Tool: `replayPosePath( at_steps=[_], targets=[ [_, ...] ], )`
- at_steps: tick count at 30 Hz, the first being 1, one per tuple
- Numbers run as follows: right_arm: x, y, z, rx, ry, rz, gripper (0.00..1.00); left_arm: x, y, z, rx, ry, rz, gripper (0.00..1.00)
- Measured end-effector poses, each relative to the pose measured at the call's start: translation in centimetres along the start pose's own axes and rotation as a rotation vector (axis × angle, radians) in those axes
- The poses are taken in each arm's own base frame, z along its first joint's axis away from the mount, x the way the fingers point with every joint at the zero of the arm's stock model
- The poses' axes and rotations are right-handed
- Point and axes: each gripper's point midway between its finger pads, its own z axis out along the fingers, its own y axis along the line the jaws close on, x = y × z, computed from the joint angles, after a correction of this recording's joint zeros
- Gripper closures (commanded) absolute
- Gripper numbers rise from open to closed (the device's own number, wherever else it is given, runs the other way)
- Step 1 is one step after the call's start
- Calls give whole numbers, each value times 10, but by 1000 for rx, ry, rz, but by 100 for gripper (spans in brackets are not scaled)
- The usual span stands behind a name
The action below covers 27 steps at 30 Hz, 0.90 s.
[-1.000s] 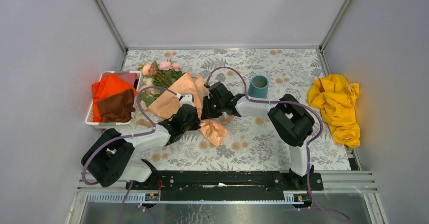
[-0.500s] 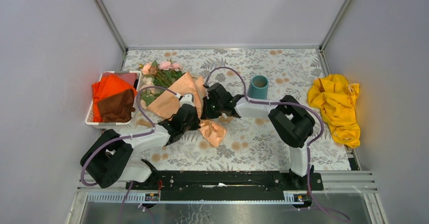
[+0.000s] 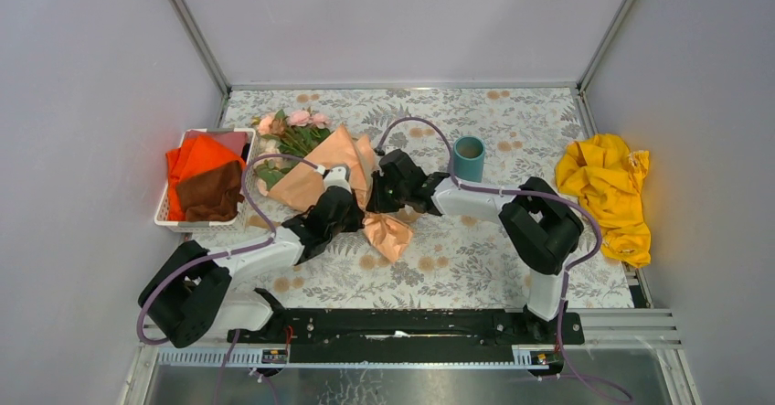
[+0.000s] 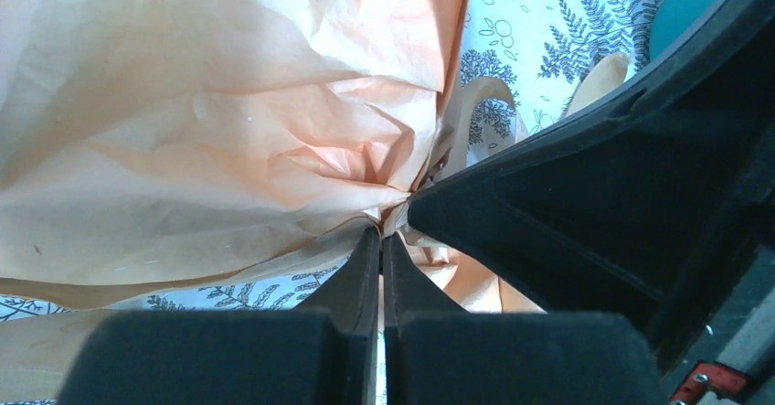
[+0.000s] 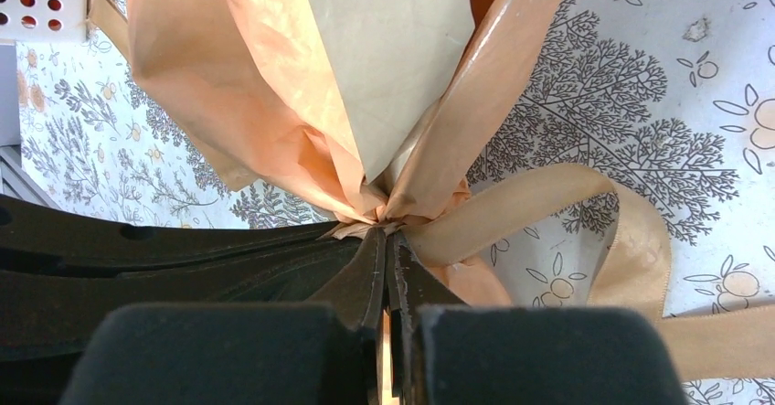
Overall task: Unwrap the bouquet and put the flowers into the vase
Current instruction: Untie the ribbon from the wrapping paper.
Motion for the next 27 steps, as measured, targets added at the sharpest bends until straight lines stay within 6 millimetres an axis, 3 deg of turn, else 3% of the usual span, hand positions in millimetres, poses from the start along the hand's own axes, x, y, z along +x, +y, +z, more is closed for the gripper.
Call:
replayPosePath(
  at_steps=[8,12,15,22,27],
  targets=[
    [-5,-15,-6,23,-18,35,100,-2,-4,-1,16,-7,-3,88],
    [-14,-65,-9,159,-45,71,100,2,10,-4,-37,3,10,85],
    [-22,-86,-12,211,-65,95,100,5,18,-6,-61,9,12,86],
    [-23,-88,-14,218,-76,89,100,10,19,-7,-58,29,15,83],
    [-20,-84,-13,185,-71,87,100,11,-11,-7,95,50,-5,79]
  ],
)
